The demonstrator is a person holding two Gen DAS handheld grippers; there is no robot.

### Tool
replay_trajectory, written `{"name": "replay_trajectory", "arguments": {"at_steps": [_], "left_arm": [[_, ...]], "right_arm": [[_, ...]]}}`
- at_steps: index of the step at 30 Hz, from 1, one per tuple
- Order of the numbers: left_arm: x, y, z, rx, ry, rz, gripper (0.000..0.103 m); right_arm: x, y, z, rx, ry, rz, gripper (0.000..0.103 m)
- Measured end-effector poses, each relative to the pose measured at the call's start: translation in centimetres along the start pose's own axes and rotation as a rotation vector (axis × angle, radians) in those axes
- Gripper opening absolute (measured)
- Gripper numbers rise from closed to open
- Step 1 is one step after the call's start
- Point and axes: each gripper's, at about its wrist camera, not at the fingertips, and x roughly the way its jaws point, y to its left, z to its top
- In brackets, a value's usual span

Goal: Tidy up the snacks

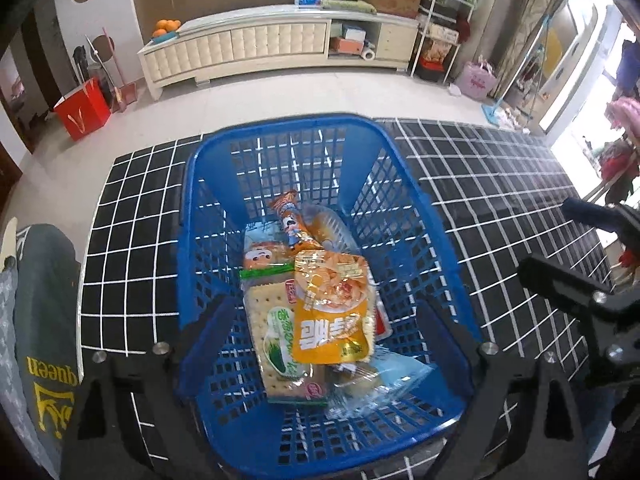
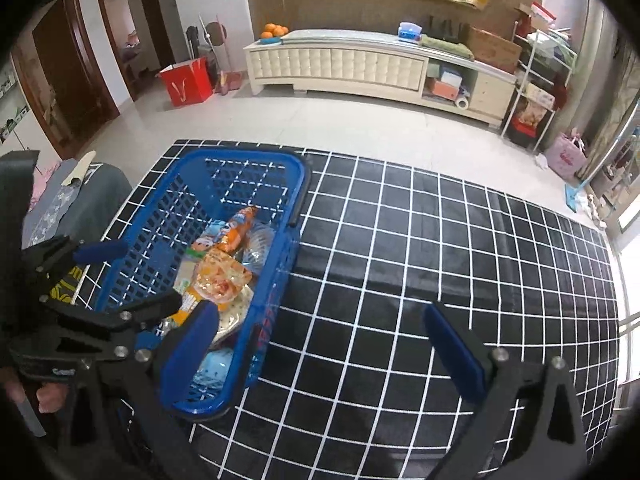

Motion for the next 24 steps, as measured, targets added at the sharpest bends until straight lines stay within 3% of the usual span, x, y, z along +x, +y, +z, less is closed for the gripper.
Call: {"name": "replay_trajectory", "arguments": {"at_steps": [6, 14, 19, 24], "left_arm": [[-4.6, -0.9, -1.7, -0.005, -0.077, 0.001, 0.091], [-12.4, -3.3, -5.8, -0.015, -0.240, -0.004, 0.091], [-16.1, -4.1, -9.3, -0.065, -0.328, -0.028, 0.098], [-19.6, -5.8, -12.9, -0.071, -0.429, 0.034, 0.102]], "right_arm": [[-3.9, 0.4, -1.3, 0.005, -0.058, 0.007, 0.103], [-10.4, 1.8, -4.5, -0.001, -0.167, -0.004, 0.103], [-14.4, 2.3, -7.8, 0.001, -0.249, -0.037, 0.103], [-17.5, 2.9, -10.9, -0.002, -0.329, -0.083, 0.103]]}}
